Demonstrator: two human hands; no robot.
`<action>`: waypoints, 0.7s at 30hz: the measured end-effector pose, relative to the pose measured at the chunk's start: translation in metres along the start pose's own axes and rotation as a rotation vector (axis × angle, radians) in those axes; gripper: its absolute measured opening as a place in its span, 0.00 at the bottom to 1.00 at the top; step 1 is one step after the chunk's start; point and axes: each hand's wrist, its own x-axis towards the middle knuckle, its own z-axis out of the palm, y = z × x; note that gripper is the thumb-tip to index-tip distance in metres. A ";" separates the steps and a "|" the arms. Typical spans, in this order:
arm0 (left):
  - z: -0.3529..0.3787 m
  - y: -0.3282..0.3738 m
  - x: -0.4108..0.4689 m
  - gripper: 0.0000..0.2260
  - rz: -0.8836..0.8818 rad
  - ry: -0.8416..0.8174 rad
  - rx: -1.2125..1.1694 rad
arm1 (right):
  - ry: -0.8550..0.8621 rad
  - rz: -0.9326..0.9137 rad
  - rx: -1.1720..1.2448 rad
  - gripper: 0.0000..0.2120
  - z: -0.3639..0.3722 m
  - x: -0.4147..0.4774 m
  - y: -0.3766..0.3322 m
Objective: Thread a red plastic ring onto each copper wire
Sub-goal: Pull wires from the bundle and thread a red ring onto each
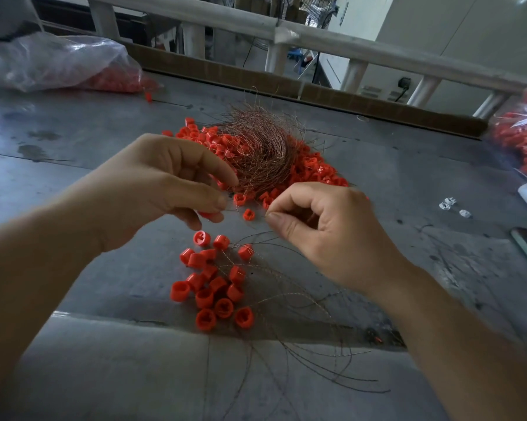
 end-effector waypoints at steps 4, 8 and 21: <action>-0.001 -0.003 0.003 0.14 -0.086 0.002 0.083 | -0.064 0.030 -0.047 0.03 0.003 0.000 0.002; -0.005 -0.012 0.011 0.06 -0.135 0.220 0.151 | -0.185 0.060 -0.145 0.03 0.005 -0.001 0.000; -0.008 -0.042 0.031 0.12 0.030 0.558 0.731 | -0.238 0.161 -0.185 0.11 -0.005 -0.001 0.004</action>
